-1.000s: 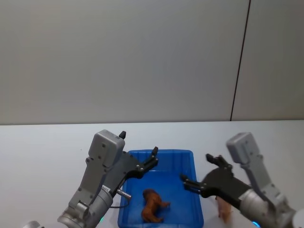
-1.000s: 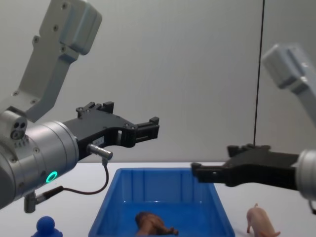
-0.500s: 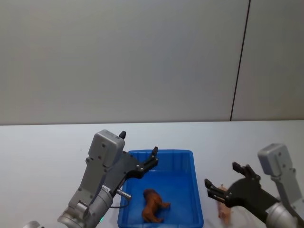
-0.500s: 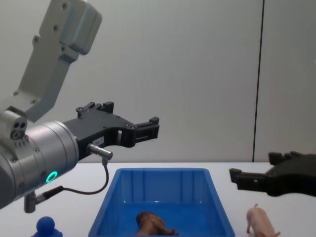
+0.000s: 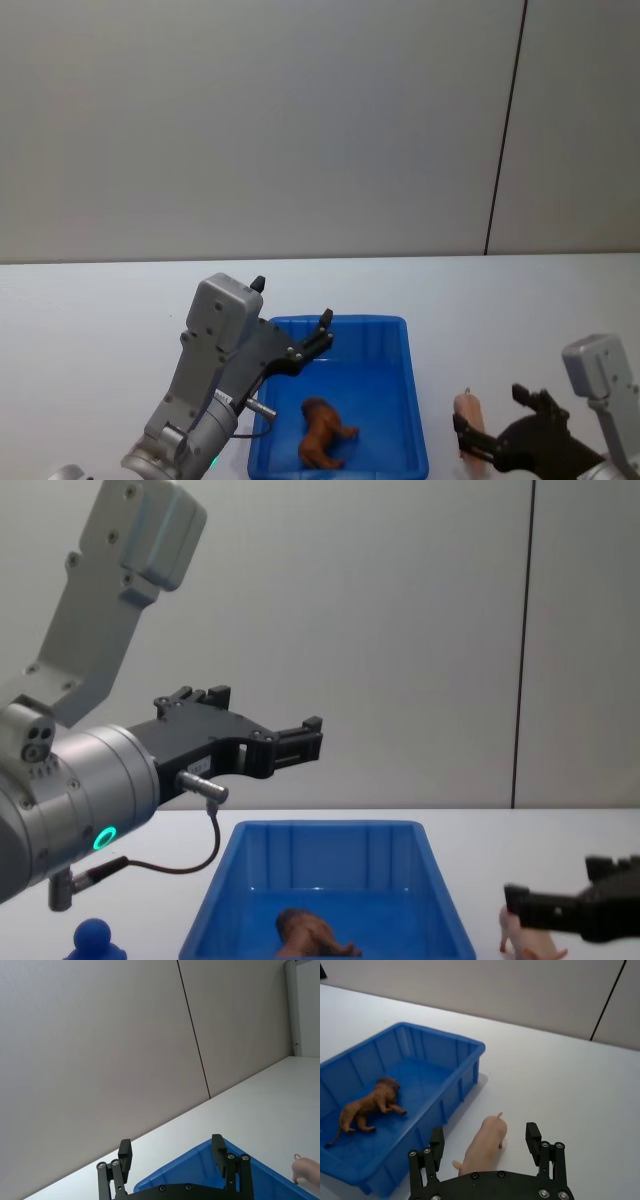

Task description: Pick up the two dolls from the table and place them into the box.

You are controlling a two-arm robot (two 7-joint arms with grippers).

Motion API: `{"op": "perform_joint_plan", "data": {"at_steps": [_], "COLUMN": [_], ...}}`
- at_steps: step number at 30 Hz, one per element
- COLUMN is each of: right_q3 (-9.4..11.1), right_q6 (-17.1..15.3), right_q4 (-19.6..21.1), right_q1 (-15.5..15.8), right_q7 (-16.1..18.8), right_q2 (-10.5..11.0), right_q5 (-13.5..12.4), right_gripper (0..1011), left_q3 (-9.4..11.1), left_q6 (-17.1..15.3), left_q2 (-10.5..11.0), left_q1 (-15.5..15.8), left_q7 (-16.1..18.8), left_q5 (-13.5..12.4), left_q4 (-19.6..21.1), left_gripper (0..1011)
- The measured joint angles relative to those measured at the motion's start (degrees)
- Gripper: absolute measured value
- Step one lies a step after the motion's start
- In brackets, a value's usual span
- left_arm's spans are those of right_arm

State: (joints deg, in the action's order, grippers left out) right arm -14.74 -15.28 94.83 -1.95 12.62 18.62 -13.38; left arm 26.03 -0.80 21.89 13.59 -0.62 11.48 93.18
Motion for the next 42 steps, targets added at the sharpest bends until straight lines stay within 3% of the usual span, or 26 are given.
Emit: {"op": "perform_joint_plan", "data": {"at_steps": [16,32,36,42], "right_q3": [-0.9,-1.2,-1.1,-1.0], "right_q6": [-2.1,-2.5,-2.4,-1.1], "right_q4": [-5.1,-8.7,-8.8,-8.2], "right_q1": [-1.1,-3.1,-3.3,-3.3], "right_q7": [-0.1,-1.8,-2.5,-3.9], "right_q2": [-1.8,-3.7,-3.8,-3.8], "right_q5": [-0.8,-1.2,-1.3,-0.4], "right_gripper": [994,564,406,361], "left_q3": [0.0,0.0,0.0,0.0], "left_q6": [0.0,0.0,0.0,0.0], "left_q2": [0.0,0.0,0.0,0.0], "left_q1": [0.0,0.0,0.0,0.0], "left_q7": [0.0,0.0,0.0,0.0], "left_q5": [0.0,0.0,0.0,0.0], "left_q4": [0.0,0.0,0.0,0.0], "left_gripper": [1001,1001,1001,1001]}}
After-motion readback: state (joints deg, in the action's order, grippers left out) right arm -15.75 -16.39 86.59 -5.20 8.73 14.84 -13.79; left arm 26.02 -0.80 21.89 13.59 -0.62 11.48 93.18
